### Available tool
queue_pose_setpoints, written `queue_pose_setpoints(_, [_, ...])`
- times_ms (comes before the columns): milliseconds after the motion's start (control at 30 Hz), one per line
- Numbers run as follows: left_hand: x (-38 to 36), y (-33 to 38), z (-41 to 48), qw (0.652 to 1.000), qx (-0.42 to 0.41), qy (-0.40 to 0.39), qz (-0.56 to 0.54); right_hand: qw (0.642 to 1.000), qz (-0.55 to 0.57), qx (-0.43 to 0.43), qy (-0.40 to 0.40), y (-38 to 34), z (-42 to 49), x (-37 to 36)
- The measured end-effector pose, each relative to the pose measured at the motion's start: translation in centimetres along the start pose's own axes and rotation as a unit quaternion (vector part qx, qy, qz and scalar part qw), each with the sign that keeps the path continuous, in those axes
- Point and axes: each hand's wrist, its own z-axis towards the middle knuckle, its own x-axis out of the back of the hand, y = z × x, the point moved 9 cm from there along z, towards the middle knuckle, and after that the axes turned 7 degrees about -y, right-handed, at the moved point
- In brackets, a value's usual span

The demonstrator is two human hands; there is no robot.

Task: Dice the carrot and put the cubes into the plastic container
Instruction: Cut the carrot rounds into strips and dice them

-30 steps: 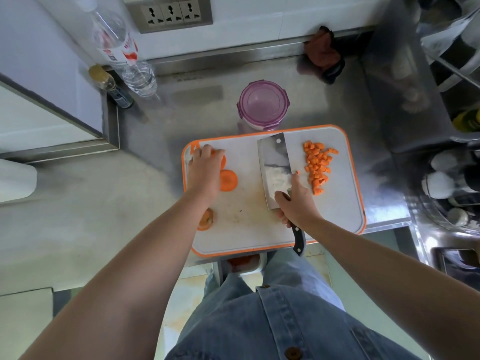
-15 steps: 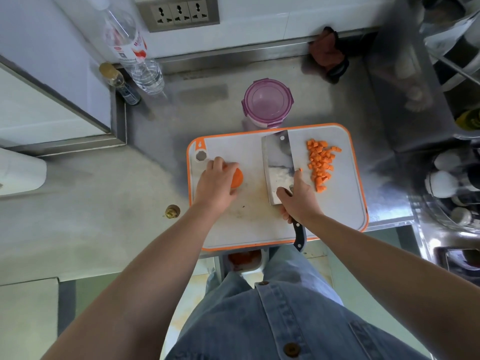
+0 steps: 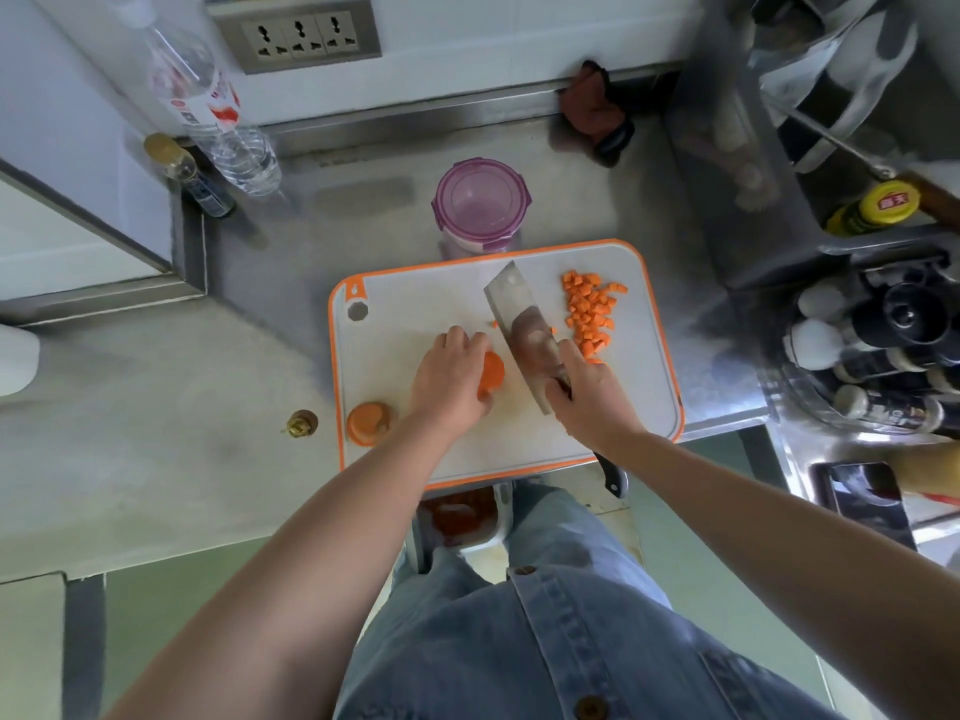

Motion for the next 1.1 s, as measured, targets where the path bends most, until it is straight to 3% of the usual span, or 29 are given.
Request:
queue_pose_setpoints(233, [-1.2, 2.6, 0.4, 0.999, -0.015, 0.025, -0.018, 0.996, -0.090, 0.013, 0.007, 1.5, -0.9, -0.5])
queue_pose_setpoints(433, [-1.6, -1.5, -1.6, 0.972, 0.132, 0.054, -0.189, 0.993, -0.115, 0.008, 0.029, 1.2, -1.2, -0.2])
queue_pose_setpoints(667, [-2.5, -1.1, -2.0, 0.941, 0.174, 0.067, -0.284, 0.989, -0.145, 0.023, 0.009, 0.7, -1.9, -1.0])
queue_pose_setpoints(833, [-3.3, -1.4, -2.4, 0.920, 0.212, 0.078, -0.321, 0.988, -0.150, 0.032, 0.005, 0.7, -2.1, -0.9])
queue_pose_setpoints(1100, [-3.1, -1.5, -2.5, 0.918, 0.222, 0.073, -0.322, 0.993, -0.104, 0.040, 0.043, 0.7, -1.3, 1.5])
